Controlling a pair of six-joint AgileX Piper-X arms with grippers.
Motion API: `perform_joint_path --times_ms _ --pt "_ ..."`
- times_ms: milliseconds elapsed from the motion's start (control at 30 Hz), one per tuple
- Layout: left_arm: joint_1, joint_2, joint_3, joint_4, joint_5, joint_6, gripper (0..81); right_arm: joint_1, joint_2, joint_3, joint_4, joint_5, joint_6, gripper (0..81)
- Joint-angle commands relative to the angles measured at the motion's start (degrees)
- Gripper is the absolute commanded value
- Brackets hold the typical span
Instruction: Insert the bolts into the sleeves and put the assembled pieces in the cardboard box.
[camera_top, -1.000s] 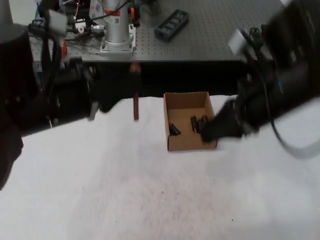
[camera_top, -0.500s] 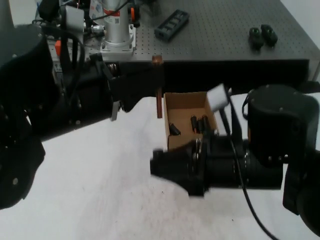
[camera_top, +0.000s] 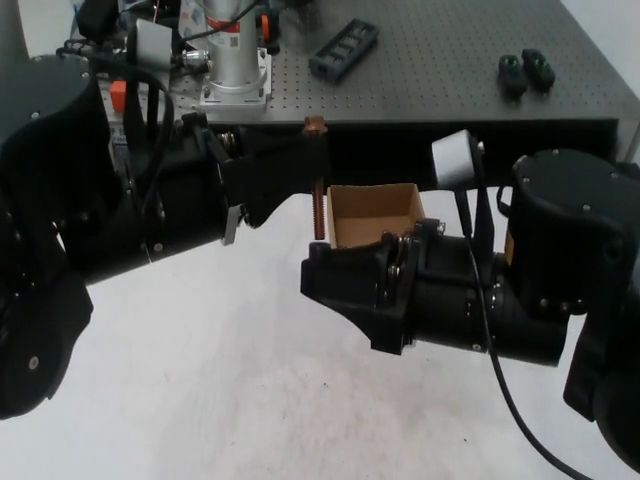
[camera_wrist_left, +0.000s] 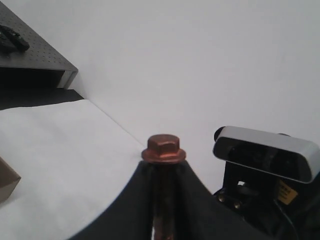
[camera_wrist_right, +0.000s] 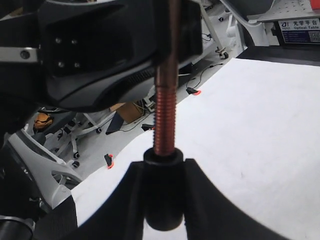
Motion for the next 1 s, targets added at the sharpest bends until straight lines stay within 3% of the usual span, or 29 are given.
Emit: perform_joint_path --times_ms 0,233,500,600,733,767,833,967 --pt "-0.22 -0.26 -0.35 -1.14 0.33 -0.58 0.7 -0.1 -0.97 -0.37 -1.26 0.19 -0.24 1.5" --pt "-0.22 -0.26 -0.35 -1.13 0.88 -0.58 0.7 -0.1 -0.97 -0.37 -1.38 0.19 -1.27 1.5" --pt "-0.22 -0.26 -0.35 -1.13 6.11 -0.58 0.0 -0.1 -0.97 -0.37 -7.77 0.19 -1.27 1.5" --pt "-0.22 -0.26 -0.35 -0.98 7.34 -0.58 13.4 -0.32 -0.97 -0.37 -8.19 0.19 -1.27 1.5" --pt "-0.22 -0.26 -0.35 -0.68 6.23 0.33 49.3 -2.5 -0.97 -0.37 -8.07 0.19 -1.27 1.5" --pt "-0.22 -0.26 -0.35 -0.53 5.91 0.75 50.8 -3.42 -0.97 -0.37 -8.07 0.19 -1.27 1.5" --pt "-0.22 -0.26 -0.35 -0.03 5.87 2.66 46.1 -5.69 -0.97 -0.37 -8.07 0.78 -1.42 1.5" --pt "-0.22 -0.26 -0.35 0.21 5.53 6.48 40.4 -10.28 -0.86 -0.65 -8.07 4.57 -10.65 1.5"
